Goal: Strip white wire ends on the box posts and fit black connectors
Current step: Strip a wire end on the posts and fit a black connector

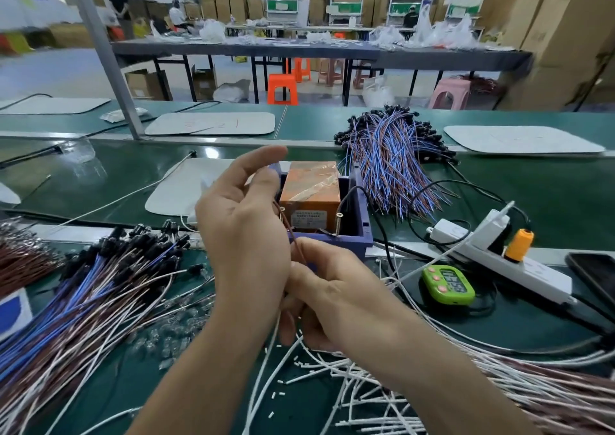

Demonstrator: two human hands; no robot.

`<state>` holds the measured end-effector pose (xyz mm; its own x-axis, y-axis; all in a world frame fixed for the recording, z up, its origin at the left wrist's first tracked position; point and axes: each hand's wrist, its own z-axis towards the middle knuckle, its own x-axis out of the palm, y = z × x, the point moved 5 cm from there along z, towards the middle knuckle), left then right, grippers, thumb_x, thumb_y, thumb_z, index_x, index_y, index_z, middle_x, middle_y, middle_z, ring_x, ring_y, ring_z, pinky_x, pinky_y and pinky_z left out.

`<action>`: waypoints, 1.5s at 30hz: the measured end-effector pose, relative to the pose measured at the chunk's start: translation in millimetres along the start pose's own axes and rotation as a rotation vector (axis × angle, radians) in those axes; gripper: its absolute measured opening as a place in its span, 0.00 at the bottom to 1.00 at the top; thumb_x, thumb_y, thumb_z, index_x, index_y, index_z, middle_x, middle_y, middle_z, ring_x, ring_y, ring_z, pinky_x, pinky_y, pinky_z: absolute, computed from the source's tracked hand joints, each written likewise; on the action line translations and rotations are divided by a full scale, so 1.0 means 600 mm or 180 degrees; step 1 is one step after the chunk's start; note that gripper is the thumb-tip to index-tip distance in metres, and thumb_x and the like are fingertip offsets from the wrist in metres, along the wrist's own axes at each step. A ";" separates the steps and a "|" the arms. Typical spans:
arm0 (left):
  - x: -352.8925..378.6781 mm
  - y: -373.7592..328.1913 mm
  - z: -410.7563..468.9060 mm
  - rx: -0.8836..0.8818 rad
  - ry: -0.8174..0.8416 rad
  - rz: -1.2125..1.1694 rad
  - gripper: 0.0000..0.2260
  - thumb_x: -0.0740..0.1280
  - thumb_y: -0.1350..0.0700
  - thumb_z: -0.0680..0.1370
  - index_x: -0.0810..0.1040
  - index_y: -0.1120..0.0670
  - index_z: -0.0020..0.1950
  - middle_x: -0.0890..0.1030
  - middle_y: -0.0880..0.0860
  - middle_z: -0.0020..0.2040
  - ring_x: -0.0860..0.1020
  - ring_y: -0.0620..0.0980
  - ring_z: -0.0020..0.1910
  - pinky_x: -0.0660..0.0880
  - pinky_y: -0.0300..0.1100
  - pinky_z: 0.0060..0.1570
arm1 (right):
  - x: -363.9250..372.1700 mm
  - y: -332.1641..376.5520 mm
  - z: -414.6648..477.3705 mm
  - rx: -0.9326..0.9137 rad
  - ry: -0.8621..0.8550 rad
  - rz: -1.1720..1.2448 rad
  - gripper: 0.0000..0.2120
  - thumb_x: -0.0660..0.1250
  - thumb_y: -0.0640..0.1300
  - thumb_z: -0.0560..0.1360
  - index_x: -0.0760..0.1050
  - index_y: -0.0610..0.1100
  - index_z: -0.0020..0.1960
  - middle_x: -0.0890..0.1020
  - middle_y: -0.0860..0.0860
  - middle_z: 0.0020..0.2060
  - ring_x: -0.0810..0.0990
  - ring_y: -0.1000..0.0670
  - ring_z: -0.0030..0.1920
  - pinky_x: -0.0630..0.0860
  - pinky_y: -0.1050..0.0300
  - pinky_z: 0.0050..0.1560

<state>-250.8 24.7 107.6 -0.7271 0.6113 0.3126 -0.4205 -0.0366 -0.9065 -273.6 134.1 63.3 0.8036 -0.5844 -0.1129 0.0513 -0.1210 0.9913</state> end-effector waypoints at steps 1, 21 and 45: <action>0.003 0.002 0.003 -0.0129 0.0119 0.0013 0.16 0.63 0.63 0.82 0.87 0.49 0.43 0.65 0.46 0.23 0.61 0.43 0.22 0.60 0.34 0.21 | 0.000 -0.001 0.000 0.0054 0.0047 0.0091 0.12 0.63 0.54 0.76 0.74 0.45 0.47 0.80 0.44 0.29 0.70 0.51 0.23 0.65 0.65 0.23; -0.008 0.002 0.050 -0.0111 0.1182 0.0895 0.16 0.63 0.61 0.85 0.86 0.42 0.53 0.62 0.46 0.25 0.58 0.47 0.26 0.58 0.44 0.30 | -0.063 0.039 -0.013 -0.0252 -0.0274 -0.0324 0.18 0.59 0.37 0.84 0.73 0.39 0.35 0.66 0.55 0.20 0.61 0.57 0.22 0.58 0.68 0.23; -0.097 0.020 0.068 -0.1591 0.3026 0.2180 0.14 0.61 0.74 0.80 0.75 0.59 0.60 0.87 0.59 0.47 0.87 0.55 0.42 0.78 0.38 0.34 | -0.090 0.027 -0.010 -0.0111 -0.0413 -0.0686 0.20 0.61 0.39 0.83 0.77 0.44 0.32 0.66 0.50 0.22 0.60 0.52 0.24 0.57 0.63 0.26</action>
<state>-235.5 -43.8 90.1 0.0473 0.9164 -0.3975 0.2852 -0.3937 -0.8739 -312.5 168.7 85.7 0.6891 -0.6465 -0.3275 0.2356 -0.2275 0.9449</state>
